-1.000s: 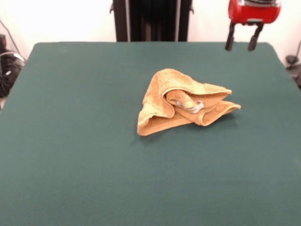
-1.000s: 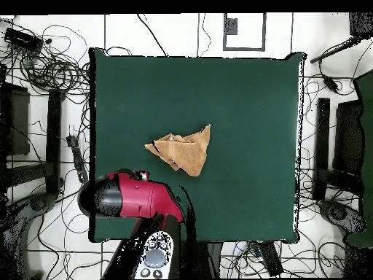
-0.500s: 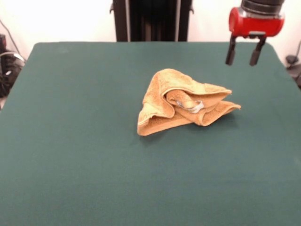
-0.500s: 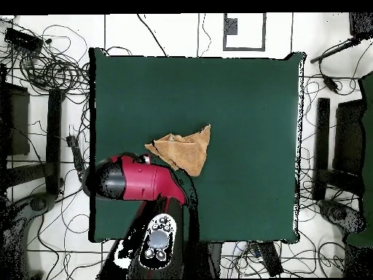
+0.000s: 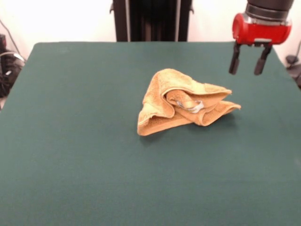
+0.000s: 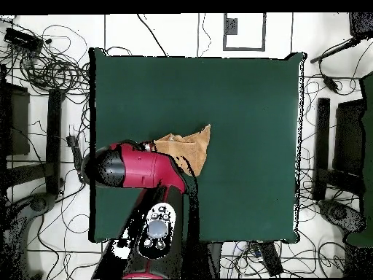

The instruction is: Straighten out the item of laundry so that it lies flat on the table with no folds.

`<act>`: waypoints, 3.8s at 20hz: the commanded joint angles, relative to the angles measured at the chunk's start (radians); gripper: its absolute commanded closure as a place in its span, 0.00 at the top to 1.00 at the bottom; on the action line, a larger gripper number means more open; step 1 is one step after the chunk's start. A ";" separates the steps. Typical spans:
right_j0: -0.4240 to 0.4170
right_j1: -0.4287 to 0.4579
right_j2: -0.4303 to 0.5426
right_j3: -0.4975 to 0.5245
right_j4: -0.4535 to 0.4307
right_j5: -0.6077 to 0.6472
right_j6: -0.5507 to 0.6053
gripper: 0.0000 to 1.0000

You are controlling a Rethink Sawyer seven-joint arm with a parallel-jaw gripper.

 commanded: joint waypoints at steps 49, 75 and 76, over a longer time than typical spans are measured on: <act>-0.123 0.015 0.159 -0.080 -0.180 0.136 -0.094 1.00; -0.185 -0.024 0.371 -0.118 -0.485 0.215 -0.146 1.00; -0.189 -0.026 0.377 -0.116 -0.494 0.216 -0.149 1.00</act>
